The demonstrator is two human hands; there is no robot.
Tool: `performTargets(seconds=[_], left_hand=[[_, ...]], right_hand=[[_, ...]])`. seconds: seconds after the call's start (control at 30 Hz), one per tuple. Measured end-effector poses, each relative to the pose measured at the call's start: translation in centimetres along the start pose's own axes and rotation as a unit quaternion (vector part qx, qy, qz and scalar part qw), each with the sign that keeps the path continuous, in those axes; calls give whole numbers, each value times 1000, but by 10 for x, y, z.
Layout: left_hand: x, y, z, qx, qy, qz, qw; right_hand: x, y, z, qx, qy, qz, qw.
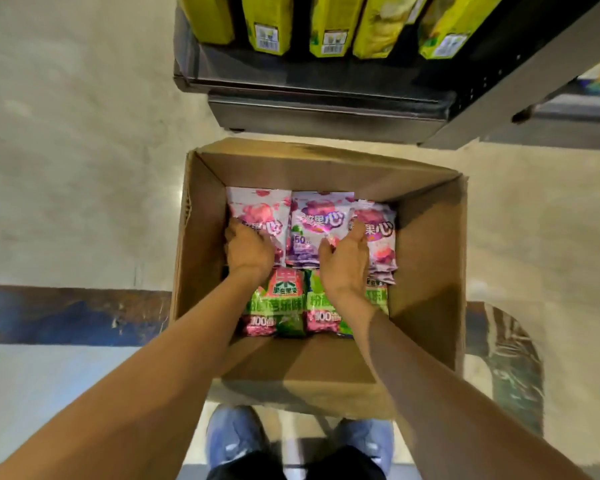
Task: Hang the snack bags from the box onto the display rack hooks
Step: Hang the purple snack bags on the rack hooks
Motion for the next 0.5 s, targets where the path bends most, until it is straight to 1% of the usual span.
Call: performTargets(seconds=[0.07,0.13,0.2,0.3,0.37,0.43,0.5], left_hand=[[-6,2,2,25,20,-12,999],[-12,4,6,45,45,-15,998],[-17,3,9,56,64,-10,996],[-23,-3,11,90,76,6,993],[-22,-2,12,101,78,-3,992],[-15,2,9,95,63,-18,993],[-7,1,2,73,28,-9,997]], right_hand=[[0,-4,-7,-64,-65,-12,996],[-2,-11,-18,-143,-136,-21,980],[-6,-17,-26,-196,-174,-30,965],[-11,-22,-32,-214,-165,-17,963],[-10,-16,-32,-226,-145,-19,963],[-7,-12,-32,-270,-140,-6,953],[-3,-10,-33,-308,-140,14,941]])
Point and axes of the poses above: each hand's wrist, its own x-axis away from the middle knuckle, its own y-axis out of the back of the hand, z = x × y, the point moved 9 cm from there along -x, towards the middle knuckle, and after that the axes turned 13 degrees about y, right-handed, at the moved point
